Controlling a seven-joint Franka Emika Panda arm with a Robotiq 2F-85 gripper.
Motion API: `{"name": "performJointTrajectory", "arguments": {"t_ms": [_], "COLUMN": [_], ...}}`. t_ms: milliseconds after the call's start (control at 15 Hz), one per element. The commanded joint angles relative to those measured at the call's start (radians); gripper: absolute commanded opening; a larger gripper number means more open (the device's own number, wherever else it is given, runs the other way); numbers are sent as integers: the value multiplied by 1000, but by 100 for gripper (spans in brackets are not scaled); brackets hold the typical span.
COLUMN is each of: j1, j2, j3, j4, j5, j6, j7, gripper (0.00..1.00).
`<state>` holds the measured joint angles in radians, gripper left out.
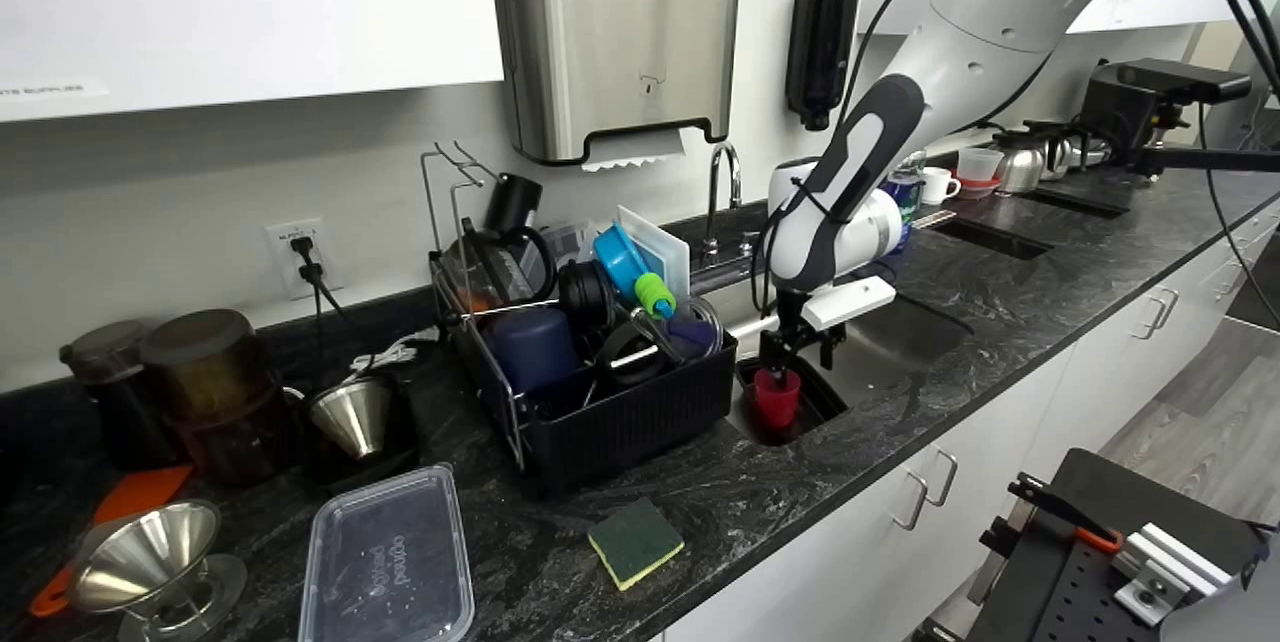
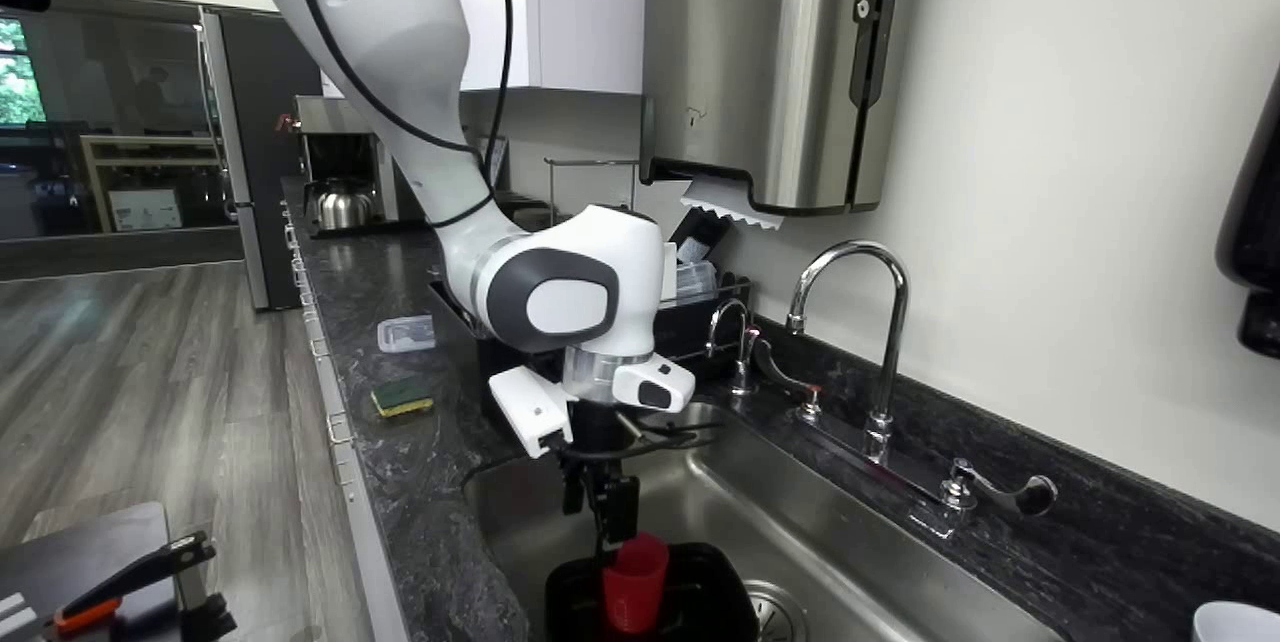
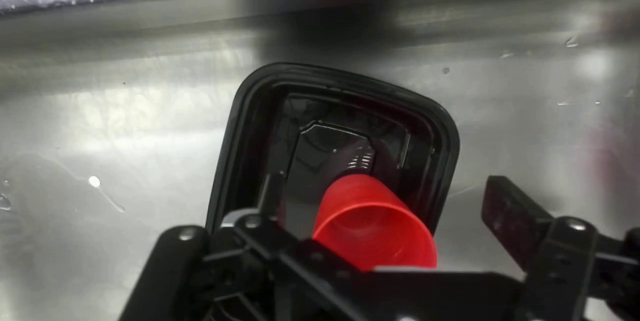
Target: Put the pink cup on the dish drainer
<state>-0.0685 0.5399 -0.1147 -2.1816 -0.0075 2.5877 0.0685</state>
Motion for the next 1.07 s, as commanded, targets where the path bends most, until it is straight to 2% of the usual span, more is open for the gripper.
{"name": "performJointTrajectory", "arguments": {"t_ms": [0, 1000], "j1": [-9, -40], "j2": [49, 174], "j3": [-6, -49], "j4": [52, 211], "j5": [-9, -14], "j6": [-9, -19], "j7": [-7, -16], "gripper": [100, 100]}}
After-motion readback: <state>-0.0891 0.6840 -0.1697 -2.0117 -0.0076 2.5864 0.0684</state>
